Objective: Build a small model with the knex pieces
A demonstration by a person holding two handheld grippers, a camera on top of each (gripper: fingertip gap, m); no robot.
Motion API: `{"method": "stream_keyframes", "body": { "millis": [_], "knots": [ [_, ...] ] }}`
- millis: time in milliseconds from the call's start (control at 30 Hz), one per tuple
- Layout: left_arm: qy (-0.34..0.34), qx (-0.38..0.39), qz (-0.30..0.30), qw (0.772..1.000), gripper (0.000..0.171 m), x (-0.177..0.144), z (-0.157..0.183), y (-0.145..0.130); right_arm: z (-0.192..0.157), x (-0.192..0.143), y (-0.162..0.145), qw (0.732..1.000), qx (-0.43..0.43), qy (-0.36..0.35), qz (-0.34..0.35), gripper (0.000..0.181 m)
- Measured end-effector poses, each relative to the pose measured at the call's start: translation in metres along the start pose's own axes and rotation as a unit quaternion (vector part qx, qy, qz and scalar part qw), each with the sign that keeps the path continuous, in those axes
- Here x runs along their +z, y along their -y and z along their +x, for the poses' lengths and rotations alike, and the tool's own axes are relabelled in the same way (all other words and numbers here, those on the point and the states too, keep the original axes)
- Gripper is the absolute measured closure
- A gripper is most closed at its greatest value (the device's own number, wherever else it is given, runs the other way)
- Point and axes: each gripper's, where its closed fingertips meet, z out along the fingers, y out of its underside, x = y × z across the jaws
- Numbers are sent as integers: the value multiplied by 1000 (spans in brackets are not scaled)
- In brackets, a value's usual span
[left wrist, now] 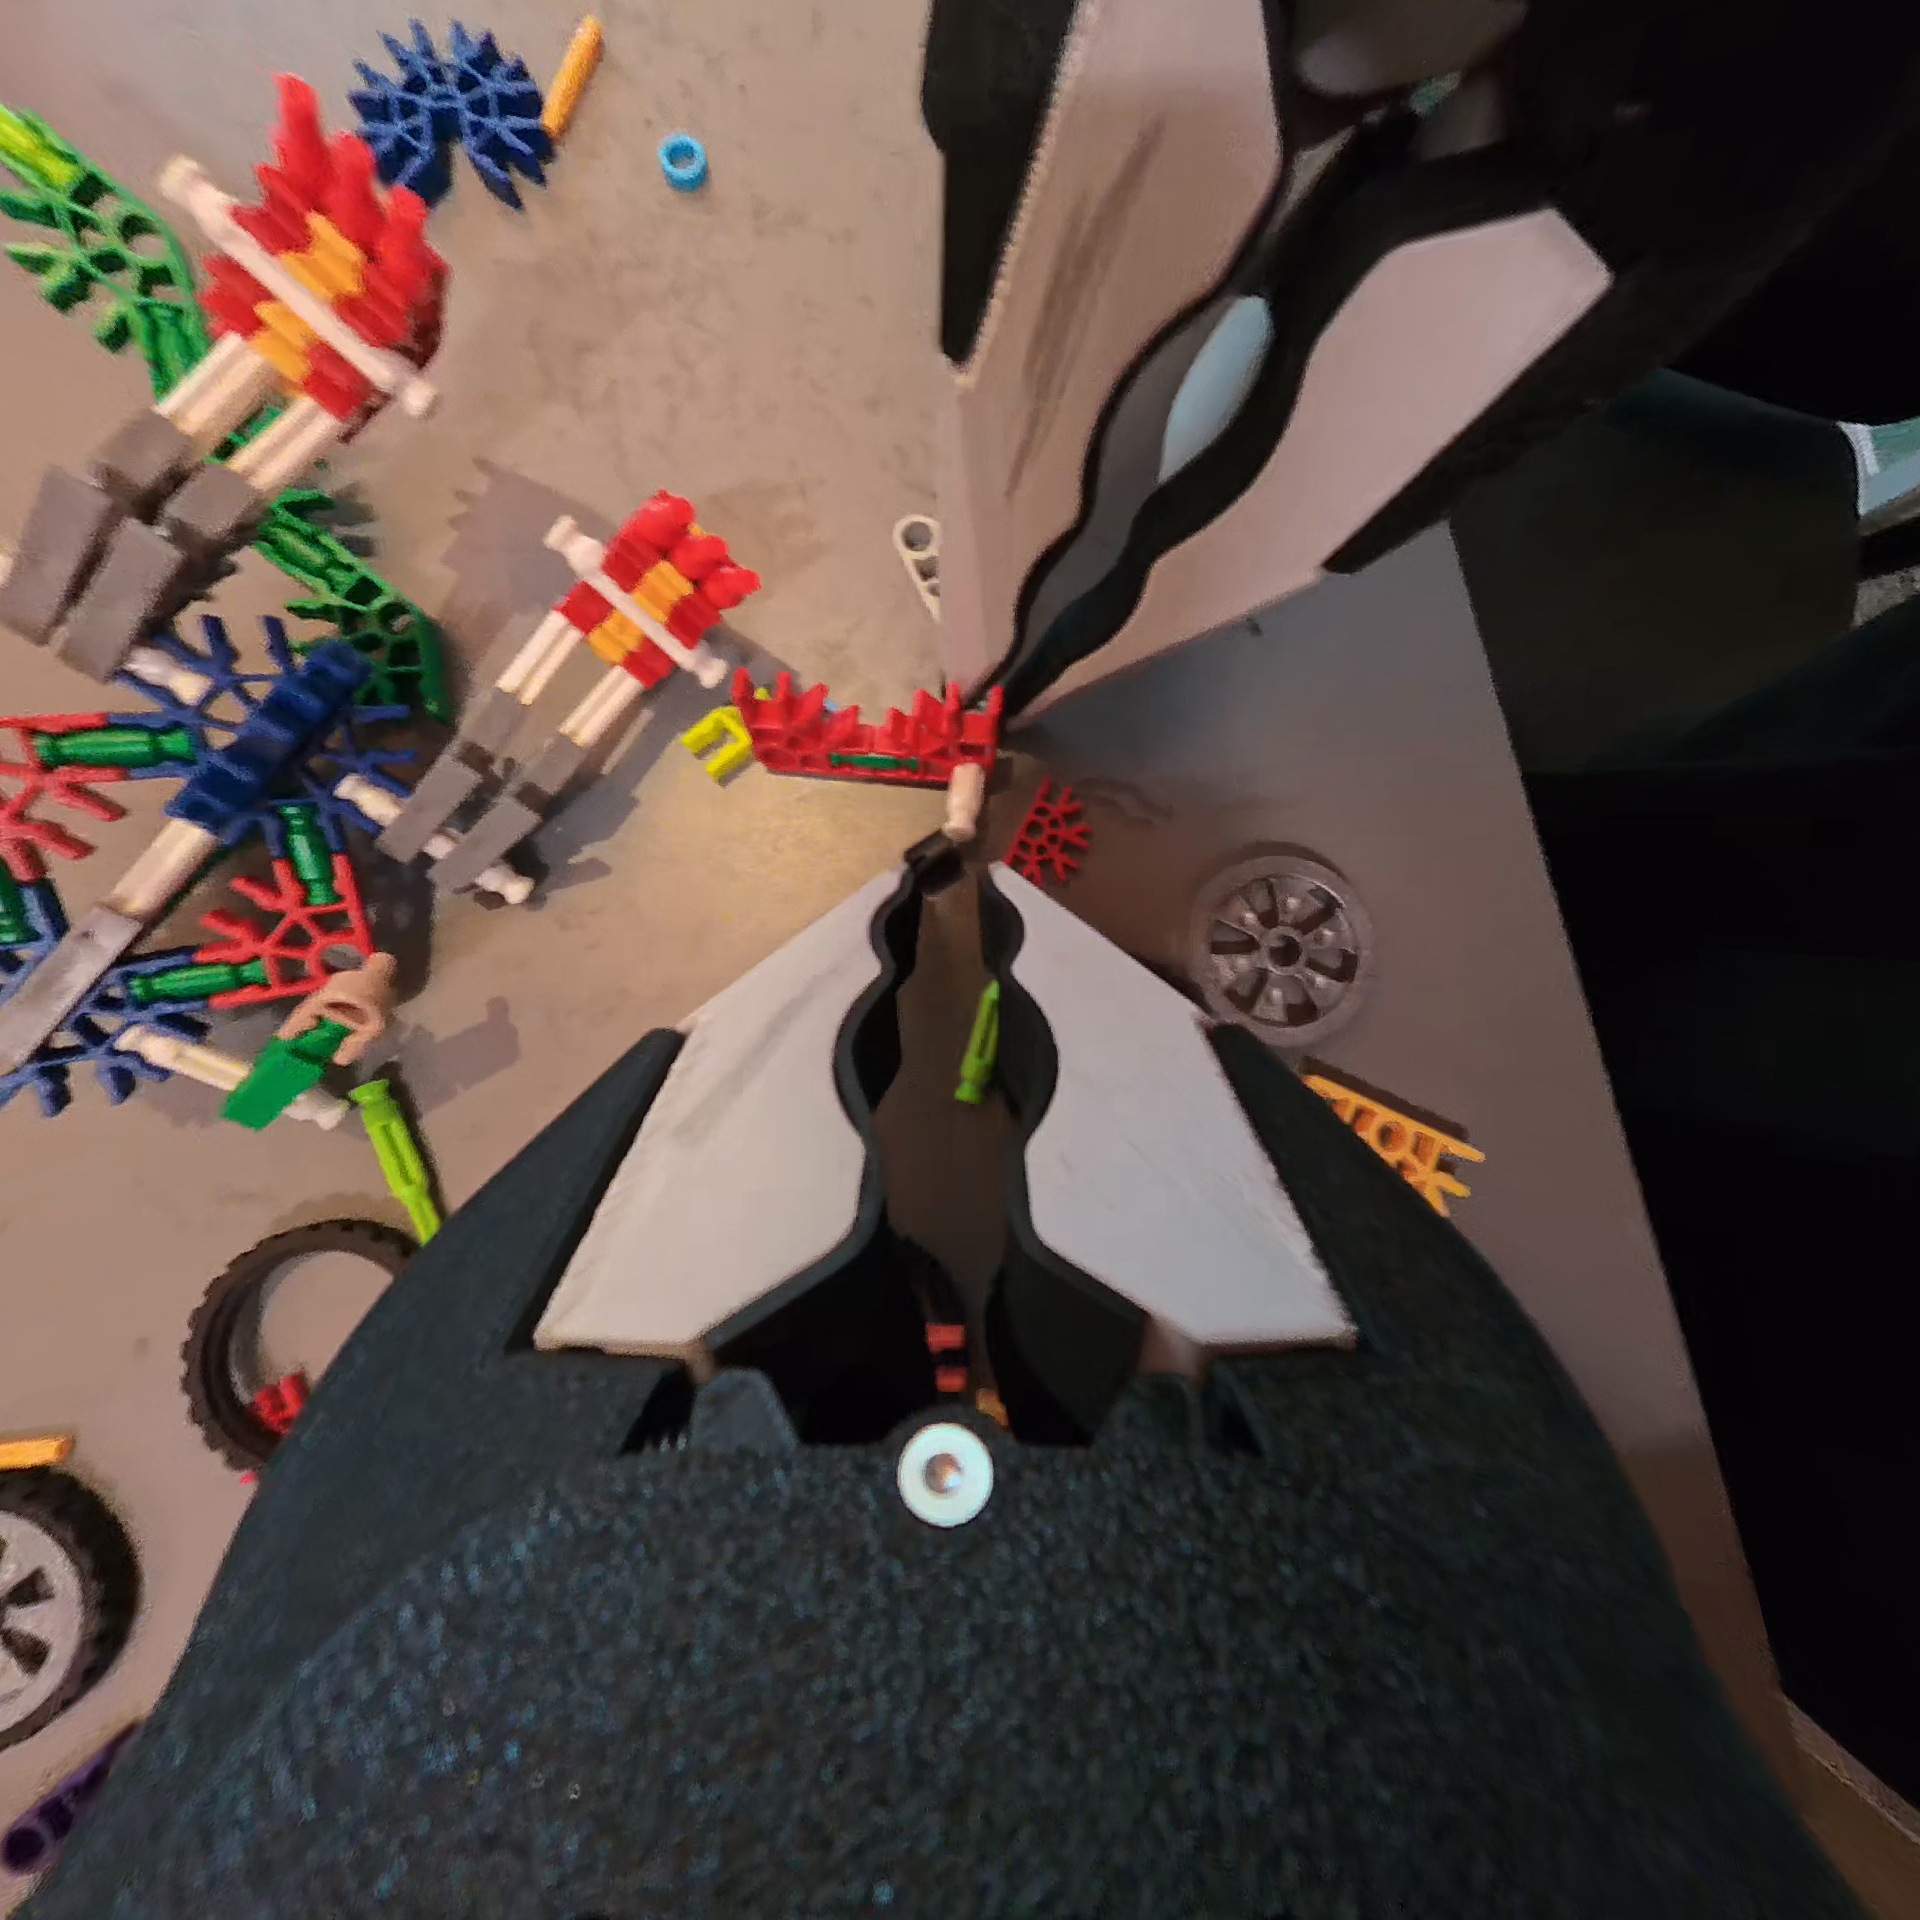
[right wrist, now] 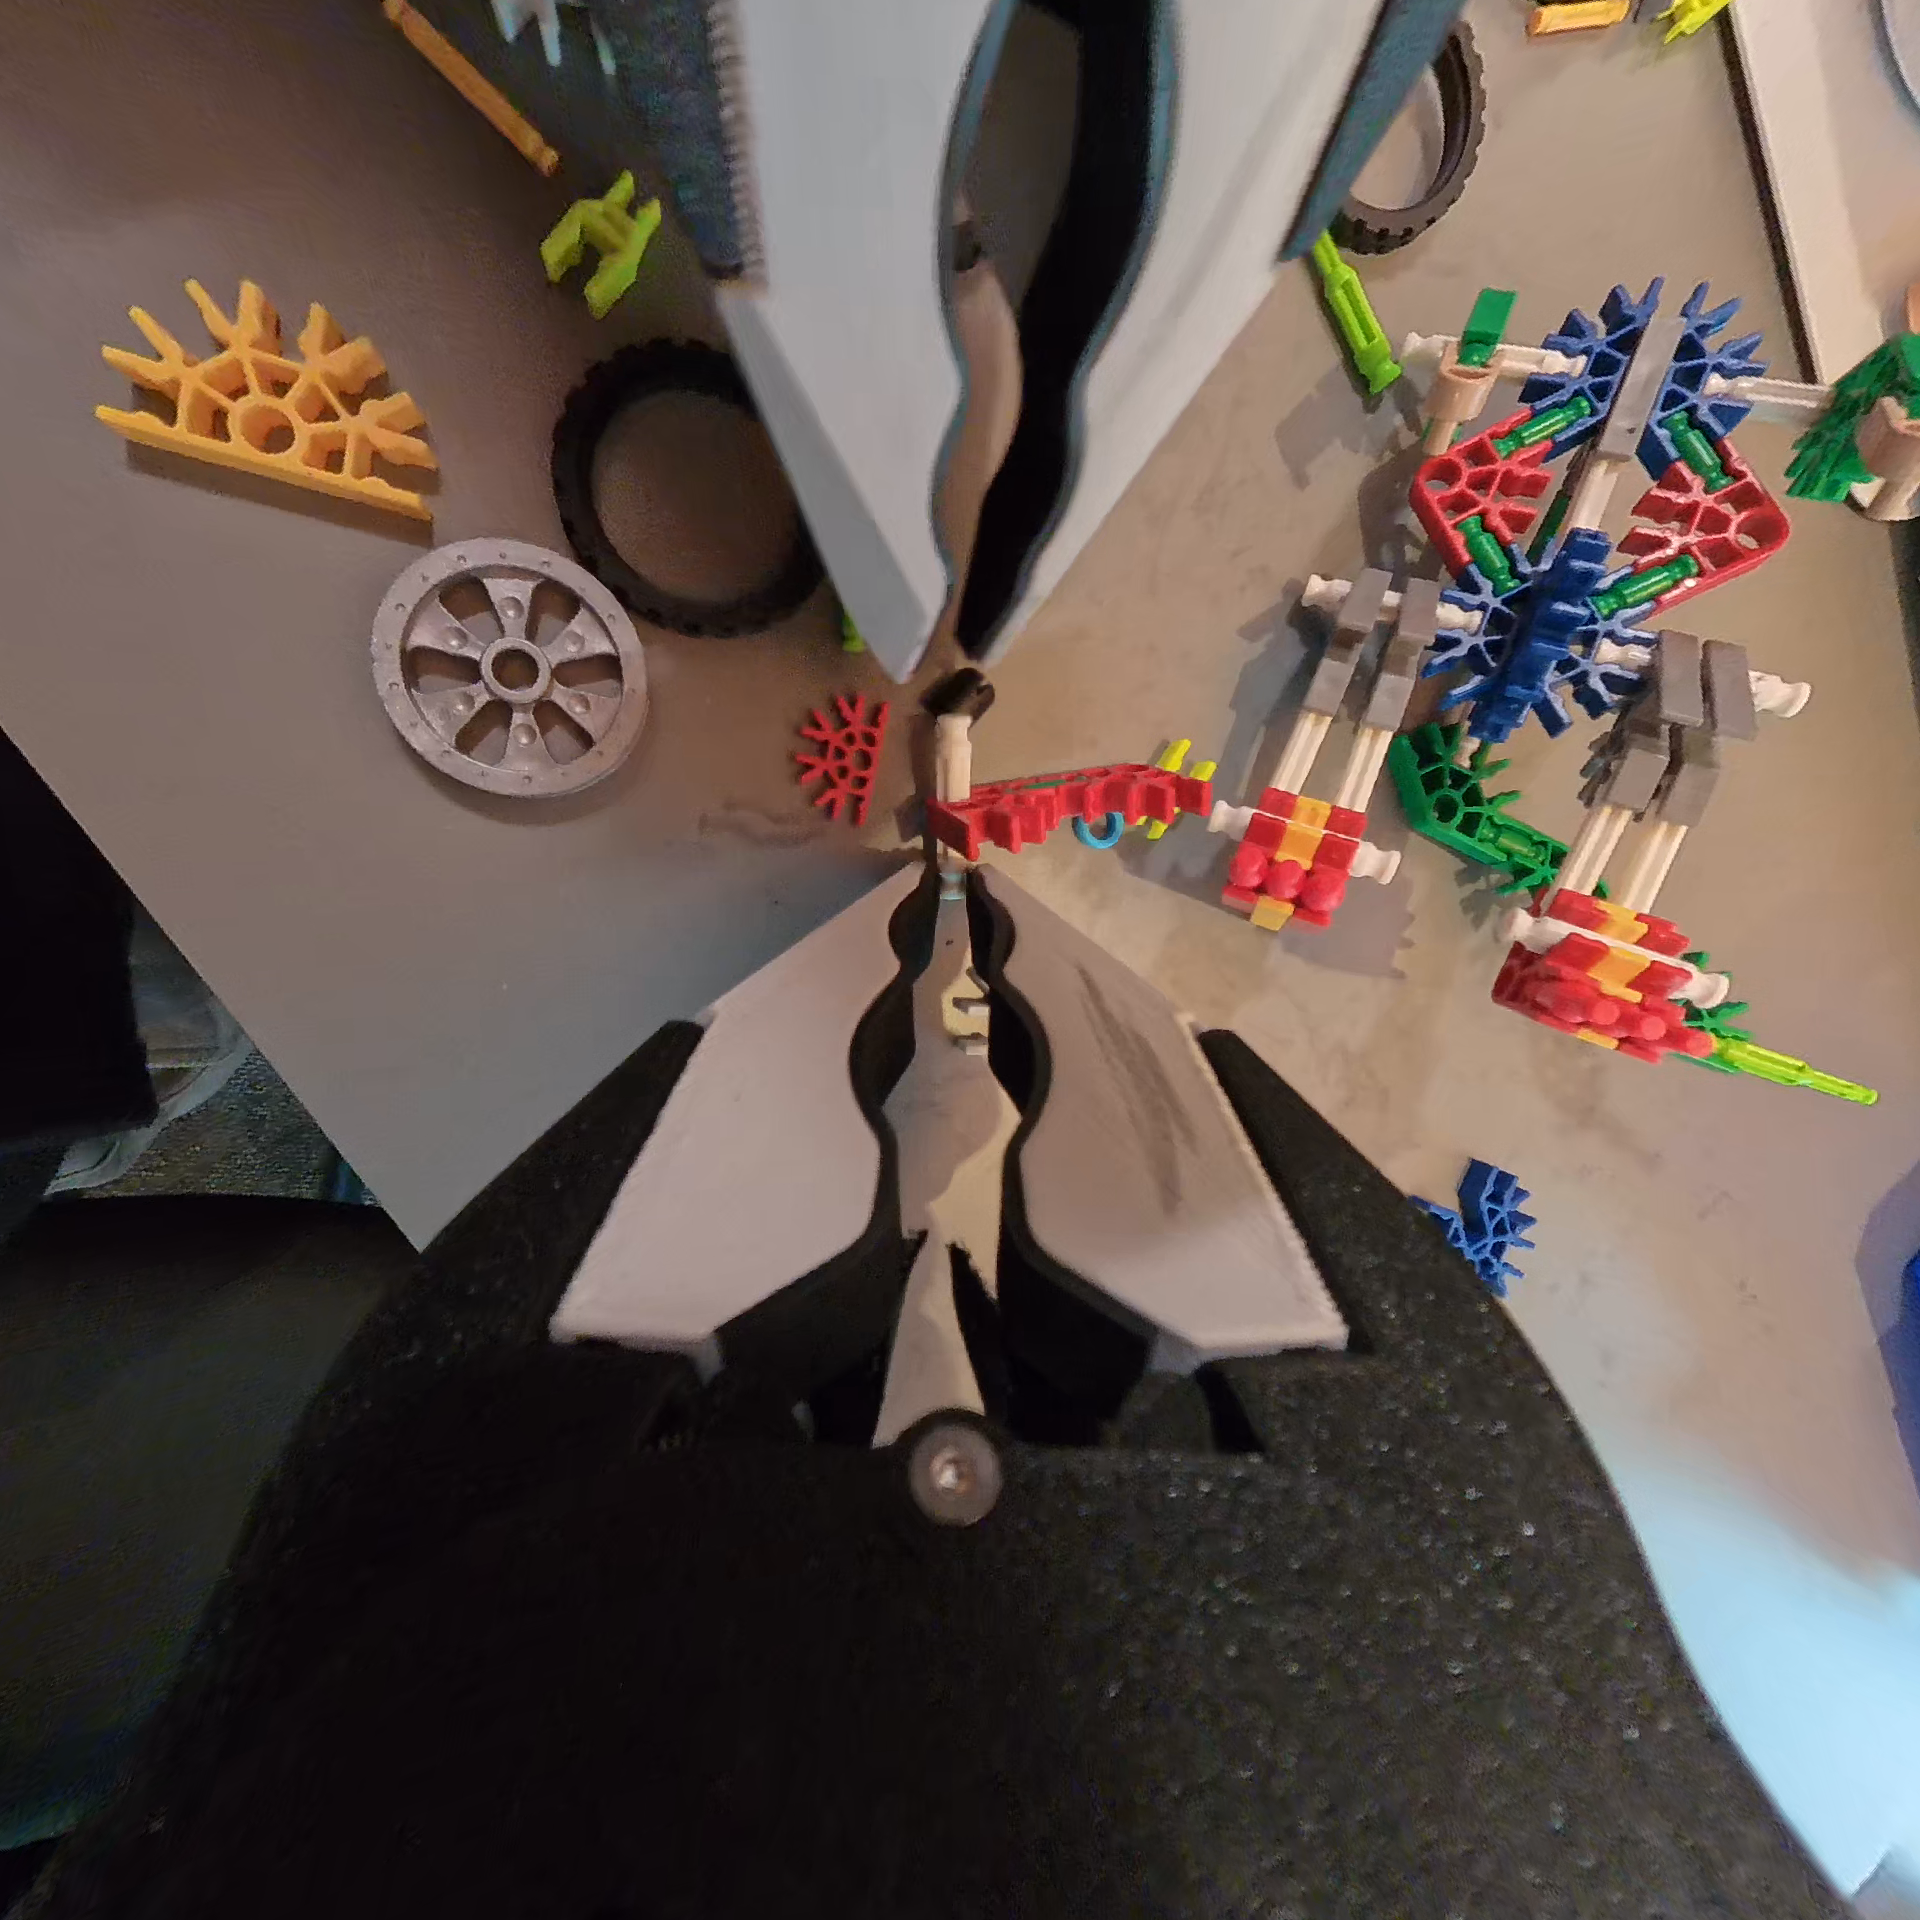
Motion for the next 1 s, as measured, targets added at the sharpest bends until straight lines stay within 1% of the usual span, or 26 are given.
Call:
{"method": "stream_keyframes", "body": {
  "millis": [67,200,367,567,733,900,1000],
  "knots": [
    [11,10,-4,1000,160,1,-6,0,0,0,0,1000,-6,-2,-5,176],
    [-2,39,-25,999,158,10,-3,-6,0,0,0,1000,-9,-1,-6,176],
    [-11,54,-15,998,157,13,-1,0,0,0,0,1000,-5,-1,-4,176],
    [-16,33,-21,999,163,10,8,-6,0,0,0,1000,1,0,-2,176],
    [-11,2,-28,1000,161,5,8,-12,0,0,0,1000,2,1,-4,176],
    [13,16,-21,1000,156,4,-1,-9,0,-1,-2,1000,-4,-1,-13,176],
    [8,33,-19,999,156,6,0,-7,0,-3,-6,1000,-10,-4,-21,175]
  ]
}}
